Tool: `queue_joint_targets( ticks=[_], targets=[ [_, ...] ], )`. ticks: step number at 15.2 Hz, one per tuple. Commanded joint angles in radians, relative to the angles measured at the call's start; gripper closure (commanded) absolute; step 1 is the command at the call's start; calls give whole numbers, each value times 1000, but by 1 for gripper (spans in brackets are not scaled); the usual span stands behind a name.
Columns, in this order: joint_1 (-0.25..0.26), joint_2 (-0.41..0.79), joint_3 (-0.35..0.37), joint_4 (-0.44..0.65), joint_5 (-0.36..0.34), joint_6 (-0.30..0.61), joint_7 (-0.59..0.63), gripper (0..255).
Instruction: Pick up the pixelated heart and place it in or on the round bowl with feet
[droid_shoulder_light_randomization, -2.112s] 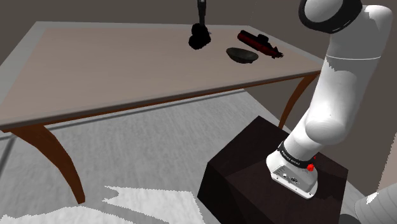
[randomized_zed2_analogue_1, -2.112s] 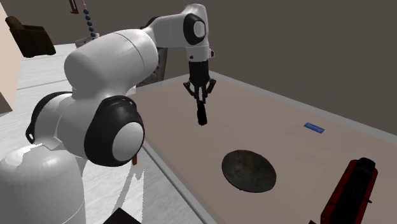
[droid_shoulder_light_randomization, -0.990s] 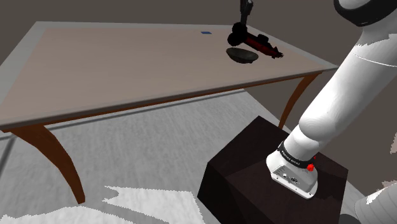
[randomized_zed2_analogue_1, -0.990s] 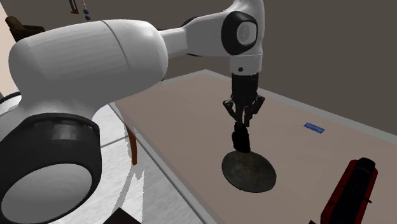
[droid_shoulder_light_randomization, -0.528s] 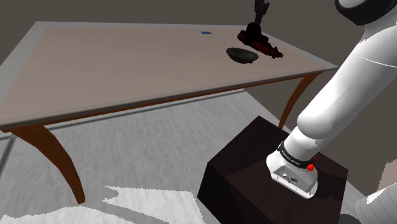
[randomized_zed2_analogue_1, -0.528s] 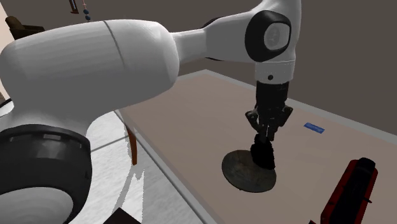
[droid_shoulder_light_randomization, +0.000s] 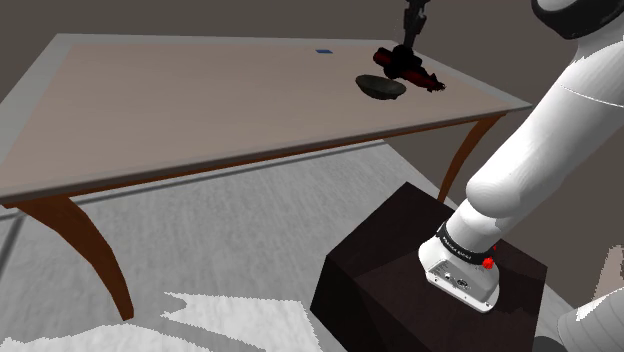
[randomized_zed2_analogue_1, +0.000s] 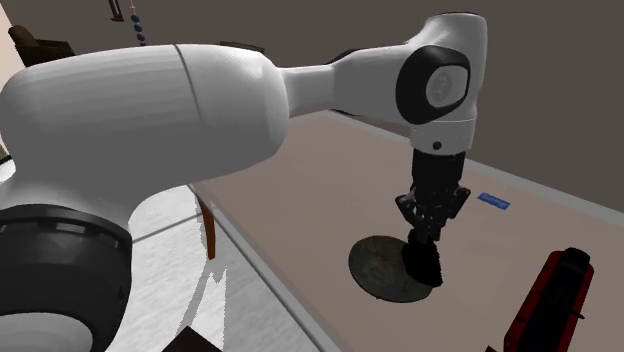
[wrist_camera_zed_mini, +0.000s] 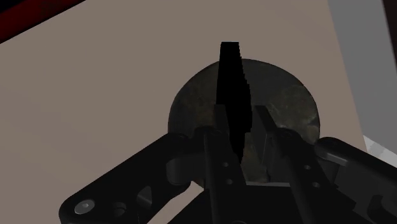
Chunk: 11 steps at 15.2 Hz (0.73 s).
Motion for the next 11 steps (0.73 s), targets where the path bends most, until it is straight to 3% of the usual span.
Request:
queue_joint_targets(
  ticks=[1, 11],
  targets=[
    [0, -7, 0, -36, -2, 29, 5, 255],
    [0, -24, 0, -193, -8, 168, 27, 255]
  ],
)
